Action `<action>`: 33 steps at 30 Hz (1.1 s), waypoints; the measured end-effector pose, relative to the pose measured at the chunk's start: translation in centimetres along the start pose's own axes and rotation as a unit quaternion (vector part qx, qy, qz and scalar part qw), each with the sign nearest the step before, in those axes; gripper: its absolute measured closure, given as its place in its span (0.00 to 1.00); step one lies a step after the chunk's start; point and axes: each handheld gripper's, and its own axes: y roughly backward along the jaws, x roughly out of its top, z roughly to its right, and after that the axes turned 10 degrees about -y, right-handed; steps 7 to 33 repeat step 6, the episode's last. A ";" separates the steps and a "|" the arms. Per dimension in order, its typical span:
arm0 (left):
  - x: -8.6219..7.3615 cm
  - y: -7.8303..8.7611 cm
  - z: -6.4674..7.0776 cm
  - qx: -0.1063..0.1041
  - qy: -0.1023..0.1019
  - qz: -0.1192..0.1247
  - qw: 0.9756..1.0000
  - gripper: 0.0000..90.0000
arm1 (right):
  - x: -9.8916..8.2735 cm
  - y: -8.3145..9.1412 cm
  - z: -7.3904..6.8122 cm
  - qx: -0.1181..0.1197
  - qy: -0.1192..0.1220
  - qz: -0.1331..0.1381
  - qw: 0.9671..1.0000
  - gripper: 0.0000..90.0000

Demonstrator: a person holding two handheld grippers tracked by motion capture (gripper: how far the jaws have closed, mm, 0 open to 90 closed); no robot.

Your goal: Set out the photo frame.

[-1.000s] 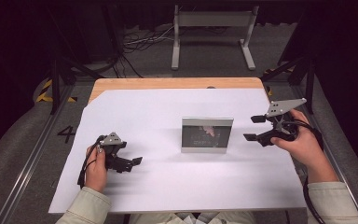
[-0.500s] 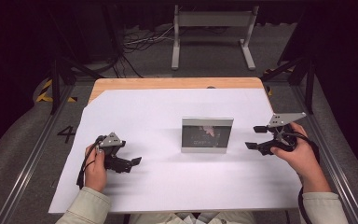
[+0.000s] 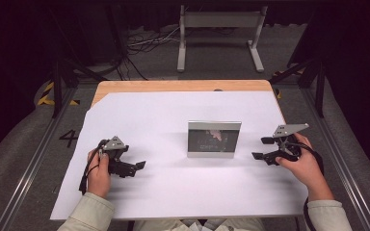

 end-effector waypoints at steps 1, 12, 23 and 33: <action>0.0 0.0 0.0 0.000 0.000 0.000 1.000 0.05 | -0.1 -0.1 0.0 -0.002 0.000 -0.001 1.000 0.26; 0.0 0.1 -0.2 0.008 0.011 0.007 1.000 0.05 | -0.1 0.0 0.0 -0.005 -0.005 0.006 1.000 0.25; 0.0 0.1 -0.2 0.008 0.011 0.007 1.000 0.05 | -0.1 0.0 0.0 -0.005 -0.005 0.006 1.000 0.25; 0.0 0.1 -0.2 0.008 0.011 0.007 1.000 0.05 | -0.1 0.0 0.0 -0.005 -0.005 0.006 1.000 0.25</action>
